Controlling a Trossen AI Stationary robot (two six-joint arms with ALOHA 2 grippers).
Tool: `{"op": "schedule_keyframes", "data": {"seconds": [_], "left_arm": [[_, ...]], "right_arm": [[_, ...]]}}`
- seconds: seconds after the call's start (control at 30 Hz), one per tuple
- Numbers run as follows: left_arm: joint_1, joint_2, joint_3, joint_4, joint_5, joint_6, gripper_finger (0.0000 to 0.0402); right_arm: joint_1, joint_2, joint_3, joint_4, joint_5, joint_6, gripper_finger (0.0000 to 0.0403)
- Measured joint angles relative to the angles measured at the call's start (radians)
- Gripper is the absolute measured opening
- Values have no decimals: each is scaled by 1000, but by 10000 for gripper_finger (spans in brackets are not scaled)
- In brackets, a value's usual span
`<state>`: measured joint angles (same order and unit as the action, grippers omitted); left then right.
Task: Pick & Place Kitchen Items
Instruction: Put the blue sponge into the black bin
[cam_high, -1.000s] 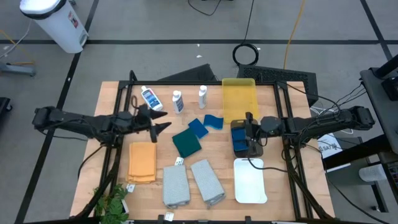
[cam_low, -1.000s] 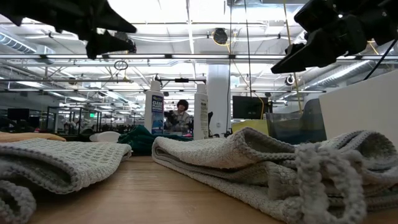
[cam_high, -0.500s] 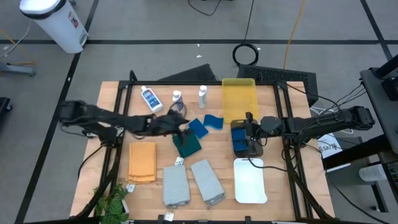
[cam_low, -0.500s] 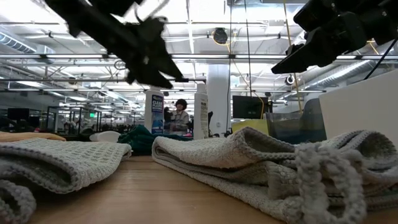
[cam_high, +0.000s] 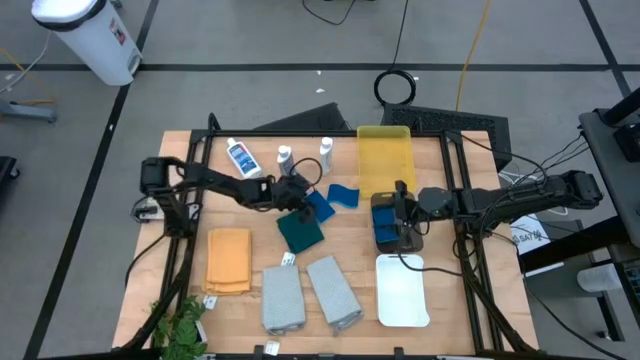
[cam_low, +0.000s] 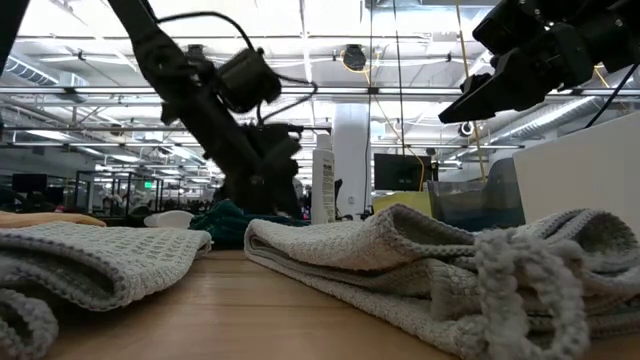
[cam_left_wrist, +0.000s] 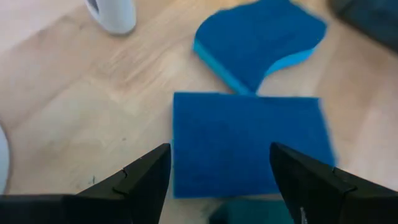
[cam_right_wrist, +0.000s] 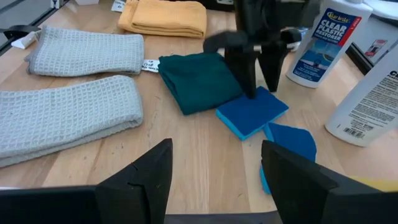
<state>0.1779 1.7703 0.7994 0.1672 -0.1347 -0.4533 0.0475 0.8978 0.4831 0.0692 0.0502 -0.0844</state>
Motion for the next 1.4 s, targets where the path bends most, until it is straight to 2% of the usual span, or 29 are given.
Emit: {"op": "schedule_keyframes", "data": {"seconds": [0.23,0.33,0.43,0.7,0.77,0.97,1.2,1.4], "left_arm": [[5,66,3,40,-1,10,278],[5,67,3,29,2,9,264],[5,65,2,24,4,11,219],[14,65,0,18,17,29,47],[16,66,0,19,19,47,15],[12,48,-2,20,-4,106,12],[-46,-75,-4,2,-94,187,8],[-129,-177,-3,5,-206,273,7]], "right_arm": [[0,0,0,1,0,-10,212],[0,0,0,1,0,-8,212],[0,0,0,1,0,-8,212],[0,0,0,1,0,-7,212],[0,0,0,1,0,-7,212],[0,0,0,1,0,-7,212],[0,0,-1,4,0,-7,212],[0,0,-88,164,2,-6,212]]}}
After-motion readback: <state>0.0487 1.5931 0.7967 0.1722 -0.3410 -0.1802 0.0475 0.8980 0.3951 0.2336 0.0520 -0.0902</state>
